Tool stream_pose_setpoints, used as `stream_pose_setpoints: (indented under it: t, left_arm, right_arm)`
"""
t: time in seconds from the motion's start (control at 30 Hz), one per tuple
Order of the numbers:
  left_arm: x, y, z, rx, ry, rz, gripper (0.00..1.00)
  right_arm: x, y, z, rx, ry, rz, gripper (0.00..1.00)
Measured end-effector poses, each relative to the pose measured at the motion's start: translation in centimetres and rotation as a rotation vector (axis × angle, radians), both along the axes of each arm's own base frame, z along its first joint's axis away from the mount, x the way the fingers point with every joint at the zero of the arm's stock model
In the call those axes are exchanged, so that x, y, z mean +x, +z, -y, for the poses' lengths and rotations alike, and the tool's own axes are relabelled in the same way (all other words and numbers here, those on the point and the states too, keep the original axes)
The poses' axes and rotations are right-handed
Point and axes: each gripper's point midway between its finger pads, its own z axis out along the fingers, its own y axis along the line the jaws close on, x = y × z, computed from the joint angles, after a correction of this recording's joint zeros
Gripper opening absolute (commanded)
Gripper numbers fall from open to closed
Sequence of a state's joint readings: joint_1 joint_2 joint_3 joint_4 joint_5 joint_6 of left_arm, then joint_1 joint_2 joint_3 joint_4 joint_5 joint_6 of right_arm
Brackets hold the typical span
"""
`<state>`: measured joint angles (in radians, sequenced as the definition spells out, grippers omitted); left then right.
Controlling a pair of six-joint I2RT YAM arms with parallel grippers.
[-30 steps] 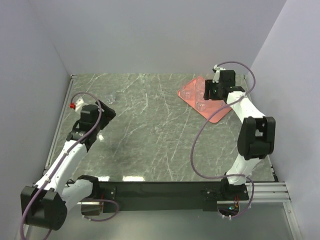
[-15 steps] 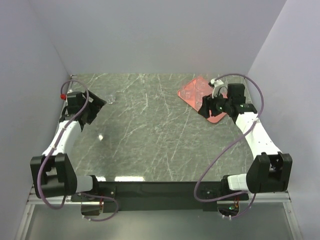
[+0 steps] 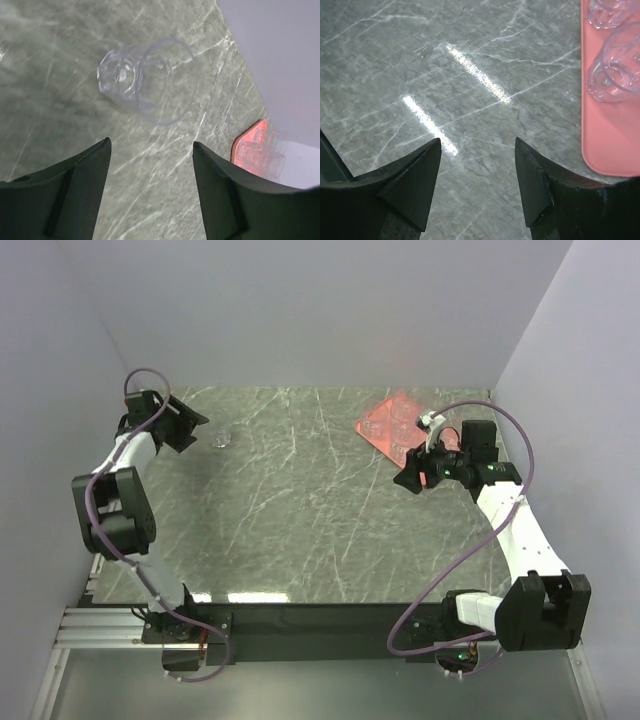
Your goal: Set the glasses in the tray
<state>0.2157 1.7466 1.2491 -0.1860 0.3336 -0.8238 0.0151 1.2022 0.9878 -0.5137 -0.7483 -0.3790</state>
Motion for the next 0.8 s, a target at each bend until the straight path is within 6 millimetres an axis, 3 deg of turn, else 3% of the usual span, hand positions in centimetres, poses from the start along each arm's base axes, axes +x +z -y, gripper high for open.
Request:
stream_pose_setpoints:
  t: [0.23, 0.4, 0.6, 0.7, 0.8]
  left_arm:
    - [3.6, -0.9, -0.7, 0.005, -0.022, -0.022, 0.63]
    - [4.5, -1.7, -1.0, 0.014, -0.025, -0.048, 0.57]
    - [5.0, -4.5, -1.2, 0.012, -0.037, -0.122, 0.46]
    - [5.2, -5.8, -1.3, 0.01, -0.044, -0.15, 0.37]
    - [5.2, -6.1, -1.3, 0.013, -0.057, -0.161, 0.22]
  right_arm:
    - [-0.4, 0.0, -0.3, 0.014, 0.023, -0.008, 0.67]
    - [-0.5, 0.1, -0.3, 0.018, 0.026, -0.008, 0.67]
    - [-0.6, 0.1, -0.5, 0.022, 0.034, -0.006, 0.67]
    - [-0.6, 0.2, -0.5, 0.024, 0.036, -0.006, 0.67]
    - [-0.6, 0.2, -0.5, 0.026, 0.038, -0.006, 0.67]
